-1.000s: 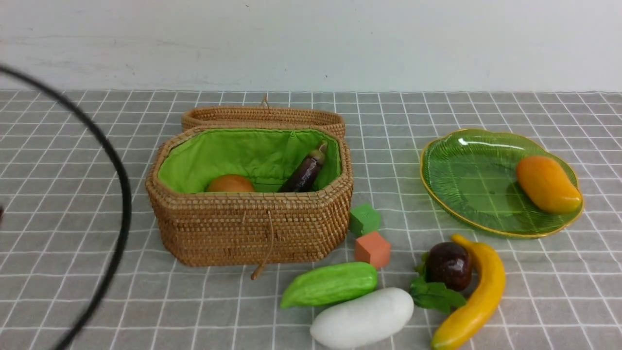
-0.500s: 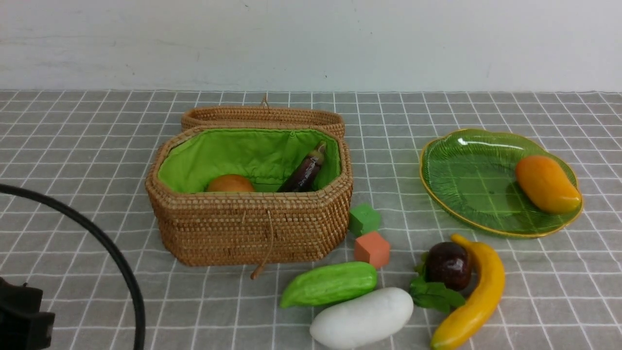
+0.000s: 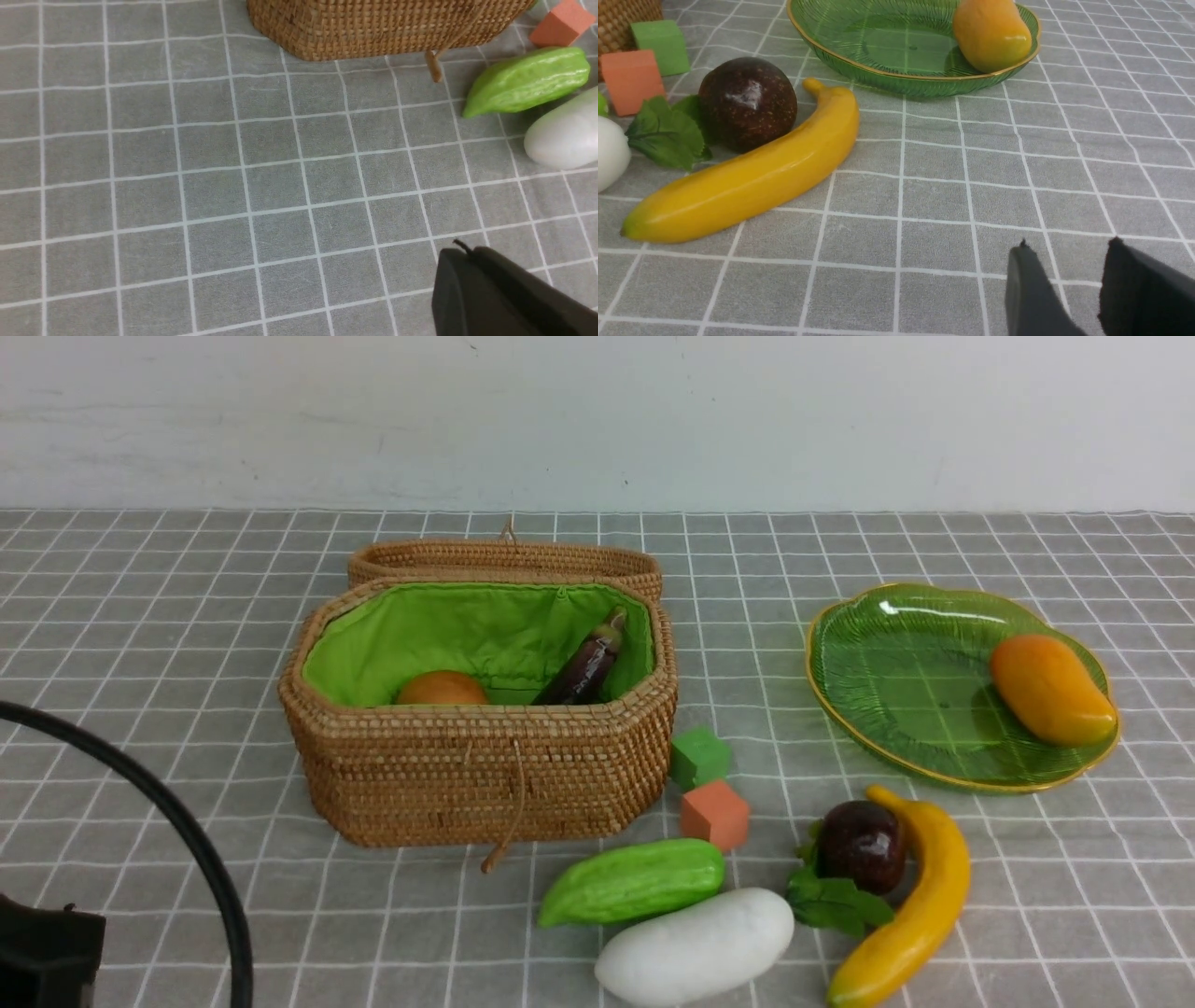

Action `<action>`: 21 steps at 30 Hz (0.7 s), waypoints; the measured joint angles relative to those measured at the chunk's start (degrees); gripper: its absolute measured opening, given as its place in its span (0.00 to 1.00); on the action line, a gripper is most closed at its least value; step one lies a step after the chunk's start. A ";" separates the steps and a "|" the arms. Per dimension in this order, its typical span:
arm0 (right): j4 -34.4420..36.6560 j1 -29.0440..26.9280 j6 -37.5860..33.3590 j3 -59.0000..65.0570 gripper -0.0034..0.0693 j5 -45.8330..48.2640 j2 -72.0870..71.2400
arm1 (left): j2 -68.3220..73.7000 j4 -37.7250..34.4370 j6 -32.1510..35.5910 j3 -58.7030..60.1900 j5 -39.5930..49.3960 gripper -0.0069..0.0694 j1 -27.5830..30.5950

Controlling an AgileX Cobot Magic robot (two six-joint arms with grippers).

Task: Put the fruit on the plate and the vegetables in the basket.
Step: Use the right arm to grab a mangosteen and put it into the right plate

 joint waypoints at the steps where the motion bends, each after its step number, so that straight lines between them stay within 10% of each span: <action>1: 0.00 0.00 0.00 0.00 0.38 0.00 0.00 | 0.00 0.12 0.00 0.00 0.00 0.07 0.00; 21: 0.00 0.00 0.00 0.00 0.38 0.00 0.00 | 0.00 2.77 0.00 0.00 -0.39 0.07 0.00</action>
